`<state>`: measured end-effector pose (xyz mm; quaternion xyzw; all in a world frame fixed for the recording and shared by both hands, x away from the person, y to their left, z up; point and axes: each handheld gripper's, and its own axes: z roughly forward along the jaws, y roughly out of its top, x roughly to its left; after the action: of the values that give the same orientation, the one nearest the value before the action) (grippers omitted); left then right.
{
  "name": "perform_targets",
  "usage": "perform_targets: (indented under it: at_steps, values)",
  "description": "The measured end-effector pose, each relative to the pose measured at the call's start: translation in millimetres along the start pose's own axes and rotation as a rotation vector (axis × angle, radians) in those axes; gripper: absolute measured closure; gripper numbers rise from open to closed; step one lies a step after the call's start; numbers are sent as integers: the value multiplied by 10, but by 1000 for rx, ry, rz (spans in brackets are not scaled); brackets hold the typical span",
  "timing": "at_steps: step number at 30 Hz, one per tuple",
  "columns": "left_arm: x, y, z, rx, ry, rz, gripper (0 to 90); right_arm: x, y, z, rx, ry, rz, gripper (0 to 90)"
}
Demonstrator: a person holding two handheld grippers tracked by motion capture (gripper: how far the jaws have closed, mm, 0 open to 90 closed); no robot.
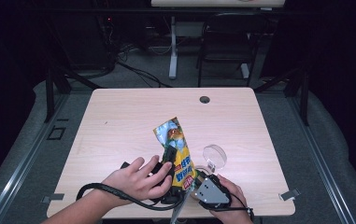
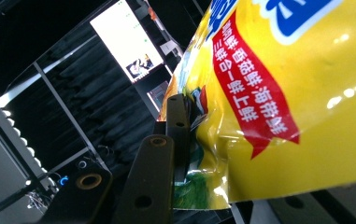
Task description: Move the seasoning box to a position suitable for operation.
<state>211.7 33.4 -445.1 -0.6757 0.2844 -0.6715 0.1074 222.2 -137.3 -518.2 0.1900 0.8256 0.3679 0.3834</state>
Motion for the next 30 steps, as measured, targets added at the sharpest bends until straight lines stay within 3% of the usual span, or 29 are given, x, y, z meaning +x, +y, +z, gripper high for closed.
perform_targets:
  at_steps: [17,30]
  values:
    - [10,-43,-54,2,-3,-1,835,42,41,1,-15,29,27,748]
    - [-3,-53,-39,5,-7,-7,836,39,55,16,-9,26,25,747]
